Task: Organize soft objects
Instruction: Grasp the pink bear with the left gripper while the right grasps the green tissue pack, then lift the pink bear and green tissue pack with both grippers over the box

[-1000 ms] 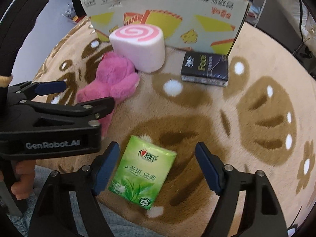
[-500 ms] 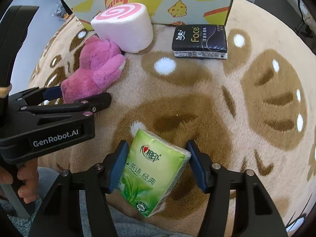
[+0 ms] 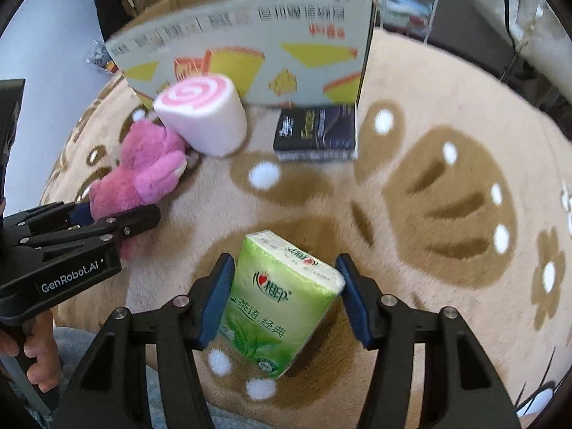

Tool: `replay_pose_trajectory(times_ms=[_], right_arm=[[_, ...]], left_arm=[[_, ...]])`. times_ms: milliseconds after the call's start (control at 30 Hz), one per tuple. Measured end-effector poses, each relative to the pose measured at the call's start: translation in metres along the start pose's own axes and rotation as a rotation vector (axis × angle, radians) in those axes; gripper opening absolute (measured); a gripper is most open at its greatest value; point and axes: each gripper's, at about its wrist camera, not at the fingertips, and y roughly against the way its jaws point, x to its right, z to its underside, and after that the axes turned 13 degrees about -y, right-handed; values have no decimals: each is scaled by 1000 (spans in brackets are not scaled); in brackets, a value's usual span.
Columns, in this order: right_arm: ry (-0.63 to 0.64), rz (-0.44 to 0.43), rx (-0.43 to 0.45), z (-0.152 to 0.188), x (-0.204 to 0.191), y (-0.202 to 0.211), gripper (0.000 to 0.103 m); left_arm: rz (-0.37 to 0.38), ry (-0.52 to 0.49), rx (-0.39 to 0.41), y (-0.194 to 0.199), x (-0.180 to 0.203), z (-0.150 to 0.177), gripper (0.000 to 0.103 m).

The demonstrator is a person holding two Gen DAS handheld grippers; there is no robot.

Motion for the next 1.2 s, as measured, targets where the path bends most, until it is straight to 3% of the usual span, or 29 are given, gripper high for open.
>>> replay_pose_trajectory(times_ms=[133,300,433,633,833,1200], right_arm=[[1,-10,76,-3,-3,14,61],[40,-35,226,-5,-17,42,61],[50,-33,266,-6,-23,47,61],[52,-64,397,-15,-22,71,61],[78,-48,477,-35,-23,84,61],[134,-84,574,-78,-29,104,61]], left_arm=[[-37,9,73,28,2,11,45],[-70,1,171,49,-3,1,45],[-120,-4,259,69,-2,0,45],[-218,-14,404,107,3,3,46],[-258,-70,511,132,14,4,46],[-349,-102,602,146,19,-16,46]])
